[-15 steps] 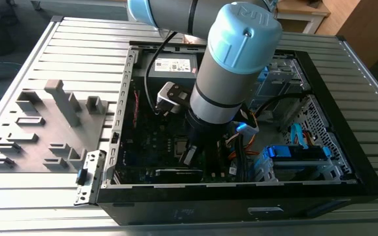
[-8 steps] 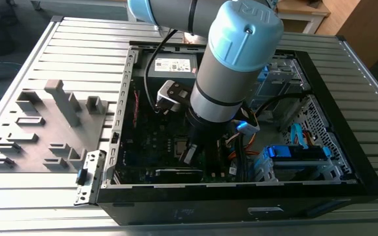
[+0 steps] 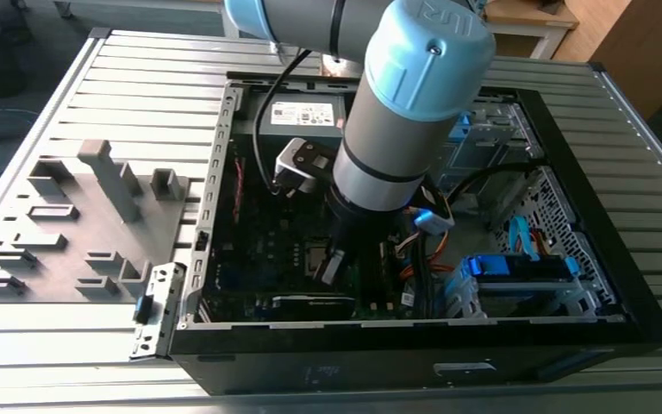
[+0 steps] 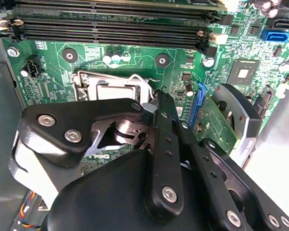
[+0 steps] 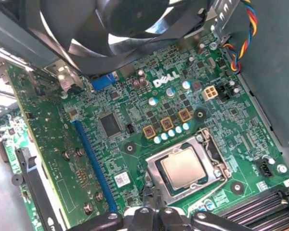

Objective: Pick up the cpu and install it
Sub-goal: 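Install the first cpu locking lever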

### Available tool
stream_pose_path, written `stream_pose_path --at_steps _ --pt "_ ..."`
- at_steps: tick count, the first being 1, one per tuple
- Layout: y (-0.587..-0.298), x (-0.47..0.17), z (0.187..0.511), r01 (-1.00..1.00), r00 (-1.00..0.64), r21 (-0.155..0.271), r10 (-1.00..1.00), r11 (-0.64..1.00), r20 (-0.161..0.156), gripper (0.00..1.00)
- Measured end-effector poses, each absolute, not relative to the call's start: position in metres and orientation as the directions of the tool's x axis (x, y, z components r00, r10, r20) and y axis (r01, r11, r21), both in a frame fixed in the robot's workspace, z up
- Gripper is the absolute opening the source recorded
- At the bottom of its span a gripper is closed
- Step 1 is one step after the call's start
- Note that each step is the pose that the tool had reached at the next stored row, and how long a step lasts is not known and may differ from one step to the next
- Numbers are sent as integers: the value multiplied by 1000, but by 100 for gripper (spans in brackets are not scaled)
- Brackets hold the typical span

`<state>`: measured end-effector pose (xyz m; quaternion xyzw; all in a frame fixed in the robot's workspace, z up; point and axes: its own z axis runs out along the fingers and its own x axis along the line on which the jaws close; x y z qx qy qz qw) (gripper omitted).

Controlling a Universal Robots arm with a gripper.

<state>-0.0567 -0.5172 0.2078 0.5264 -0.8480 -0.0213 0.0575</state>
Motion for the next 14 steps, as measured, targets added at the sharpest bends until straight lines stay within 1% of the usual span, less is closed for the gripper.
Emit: stream_pose_path --at_steps 6,14 --pt "-516 -57 209 -890 -439 97 -895 445 74 11" --pt "-516 -56 219 -890 -439 103 -896 444 63 11"
